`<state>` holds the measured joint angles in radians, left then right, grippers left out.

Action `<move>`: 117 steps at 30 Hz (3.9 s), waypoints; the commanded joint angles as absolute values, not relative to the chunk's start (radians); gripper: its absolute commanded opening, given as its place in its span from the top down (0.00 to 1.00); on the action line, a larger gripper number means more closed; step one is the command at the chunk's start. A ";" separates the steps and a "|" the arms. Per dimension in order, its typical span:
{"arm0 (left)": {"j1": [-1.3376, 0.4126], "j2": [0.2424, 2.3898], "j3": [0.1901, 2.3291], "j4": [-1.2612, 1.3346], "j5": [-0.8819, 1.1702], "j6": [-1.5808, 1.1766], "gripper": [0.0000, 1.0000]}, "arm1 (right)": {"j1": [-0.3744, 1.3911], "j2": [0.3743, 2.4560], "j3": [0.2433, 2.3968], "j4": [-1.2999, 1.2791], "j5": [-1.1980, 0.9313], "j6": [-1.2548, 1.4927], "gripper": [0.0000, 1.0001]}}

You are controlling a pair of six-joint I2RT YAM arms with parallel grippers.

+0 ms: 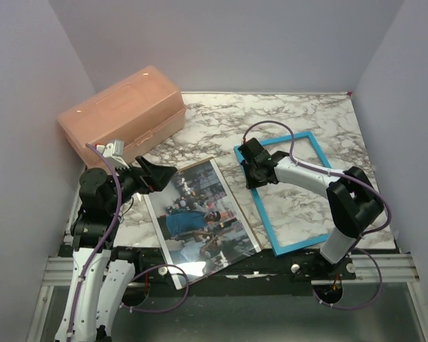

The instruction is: Put the photo into the frame

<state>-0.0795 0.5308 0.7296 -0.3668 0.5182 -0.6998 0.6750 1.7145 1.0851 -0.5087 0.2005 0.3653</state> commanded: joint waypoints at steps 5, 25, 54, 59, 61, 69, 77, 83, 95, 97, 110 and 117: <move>-0.076 0.514 0.767 -0.390 0.545 -0.686 0.01 | 0.685 1.606 1.156 -0.534 0.056 0.338 0.93; -0.075 0.540 0.764 -0.432 0.520 -0.667 0.02 | 0.935 1.751 1.196 -0.560 0.245 0.364 0.50; -0.076 0.566 0.807 -0.483 0.550 -0.628 0.02 | 0.960 1.801 1.216 -0.565 0.239 0.394 0.95; -0.077 0.571 0.780 -0.430 0.581 -0.676 0.02 | 0.959 1.689 1.236 -0.562 0.239 0.412 1.00; -0.082 0.570 0.758 -0.385 0.605 -0.713 0.02 | 0.960 1.644 1.260 -0.565 0.236 0.432 0.99; -0.224 0.635 0.693 -0.164 0.603 -0.881 0.02 | 0.954 1.501 1.377 -0.582 0.225 0.511 0.99; -0.432 0.783 0.689 0.044 0.573 -0.964 0.07 | 0.894 1.416 1.443 -0.580 0.148 0.583 0.99; -0.568 0.912 0.722 0.156 0.554 -1.003 0.11 | 0.847 1.384 1.462 -0.544 0.087 0.639 0.99; -0.693 1.105 0.823 0.175 0.535 -1.000 0.31 | 0.815 1.362 1.499 -0.496 0.056 0.694 0.99; -0.697 1.122 0.833 0.167 0.536 -1.001 0.41 | 0.812 1.349 1.503 -0.489 0.059 0.695 0.99; -0.701 1.083 0.835 0.180 0.492 -1.010 1.00 | 0.808 1.308 1.529 -0.519 0.097 0.654 0.23; -0.700 0.941 0.830 0.094 0.365 -0.944 1.00 | 0.806 1.248 1.509 -0.541 0.132 0.649 0.00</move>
